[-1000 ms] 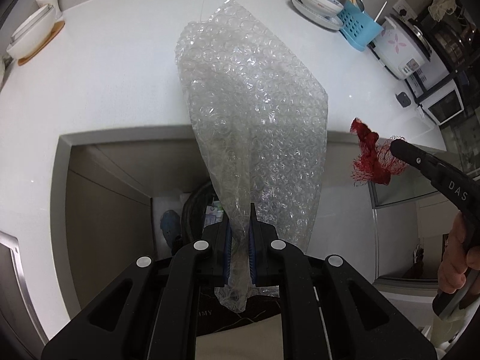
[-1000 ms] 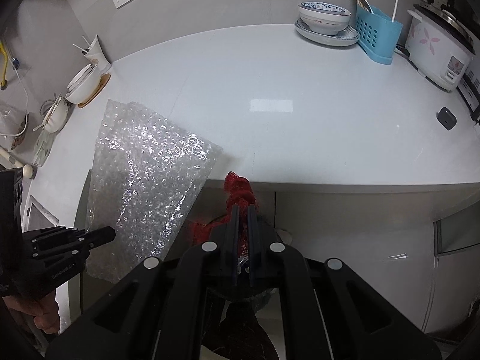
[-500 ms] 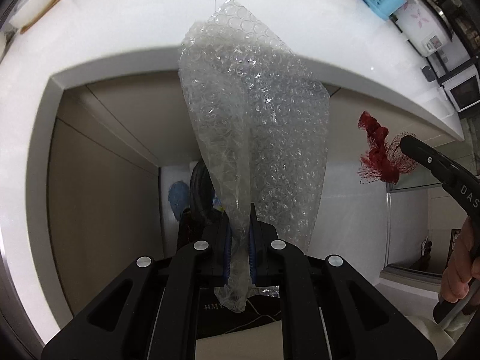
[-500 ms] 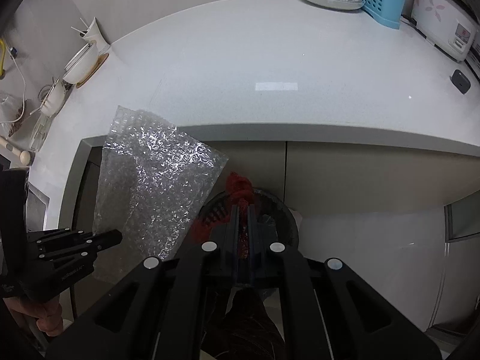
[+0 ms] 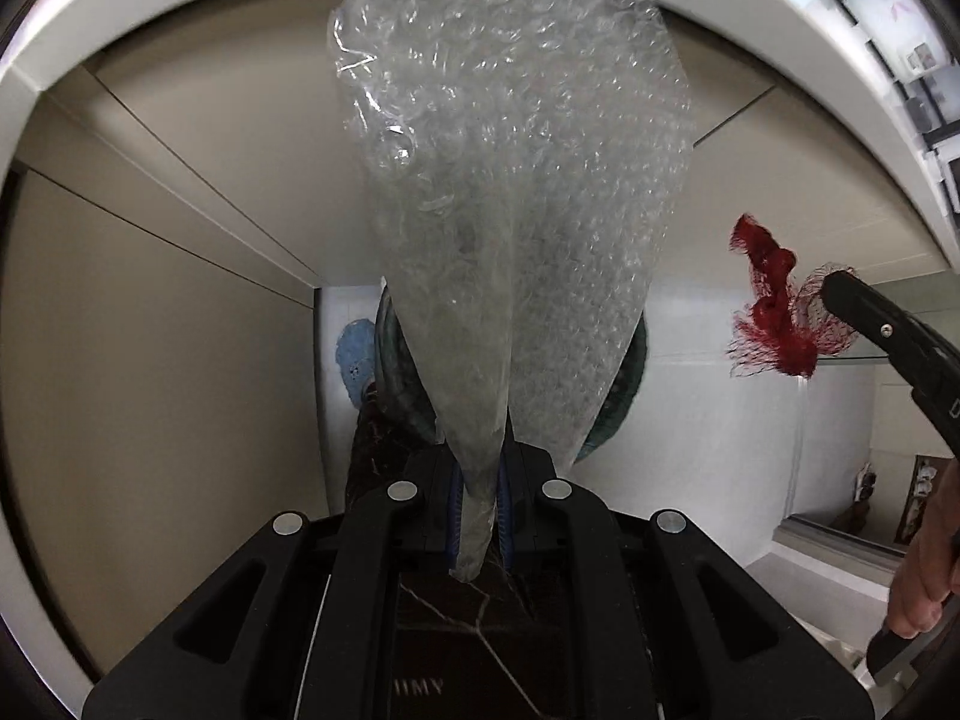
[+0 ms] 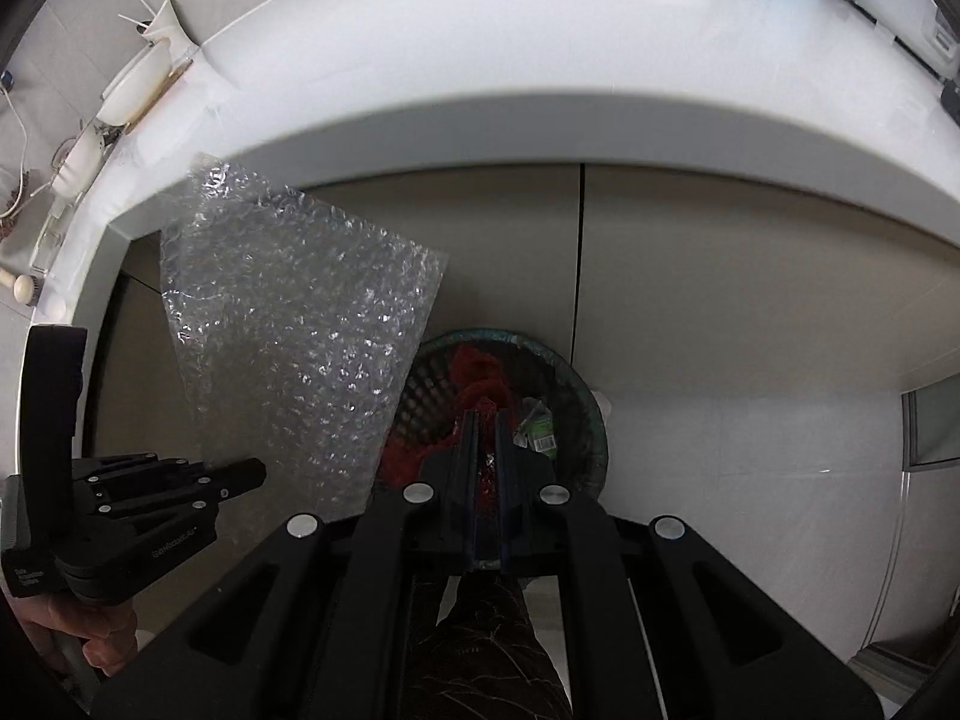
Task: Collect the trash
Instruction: 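Lower both grippers over the wastebasket and open left gripper to drop the bubble wrap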
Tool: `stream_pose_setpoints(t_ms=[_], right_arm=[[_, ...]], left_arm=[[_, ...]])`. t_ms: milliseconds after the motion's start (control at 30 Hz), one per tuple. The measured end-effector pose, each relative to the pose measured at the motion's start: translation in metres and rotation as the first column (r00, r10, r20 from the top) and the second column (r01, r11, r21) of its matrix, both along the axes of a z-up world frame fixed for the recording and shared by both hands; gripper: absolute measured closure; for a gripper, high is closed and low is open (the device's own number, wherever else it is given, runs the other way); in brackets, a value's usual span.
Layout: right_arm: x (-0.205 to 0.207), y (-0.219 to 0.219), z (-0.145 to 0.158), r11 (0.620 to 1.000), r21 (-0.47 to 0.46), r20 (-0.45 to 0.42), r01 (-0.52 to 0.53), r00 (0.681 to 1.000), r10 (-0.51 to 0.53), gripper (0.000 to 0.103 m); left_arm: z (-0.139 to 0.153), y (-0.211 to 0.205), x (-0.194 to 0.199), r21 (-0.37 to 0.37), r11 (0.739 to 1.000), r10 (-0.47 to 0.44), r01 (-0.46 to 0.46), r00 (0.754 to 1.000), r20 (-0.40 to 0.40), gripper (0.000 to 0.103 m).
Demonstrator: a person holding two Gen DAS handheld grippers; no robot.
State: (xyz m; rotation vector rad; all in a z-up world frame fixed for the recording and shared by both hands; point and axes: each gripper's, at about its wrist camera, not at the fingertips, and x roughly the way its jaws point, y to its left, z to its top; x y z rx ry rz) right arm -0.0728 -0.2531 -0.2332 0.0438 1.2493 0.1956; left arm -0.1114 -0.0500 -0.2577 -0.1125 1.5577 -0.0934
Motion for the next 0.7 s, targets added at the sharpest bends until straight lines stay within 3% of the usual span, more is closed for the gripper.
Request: stream_pose_setpoints(t_ms=[300,700], right_arm=[[0.007,-0.001,-0.027,1.000,-0.007,-0.015,0.004,1.000,-0.004,0.099],[0.009,-0.002,-0.039,1.000,-0.007,-0.049,0.017,0.999,-0.018,0.099]], left_arm=[[-0.040,-0.016,-0.008,0.030,0.999,-0.018,0.021,0.997,-0.070,0.095],[-0.073,-0.043,0.020,0.057,0.994,-0.081,0.089,0.988,-0.130,0.094]])
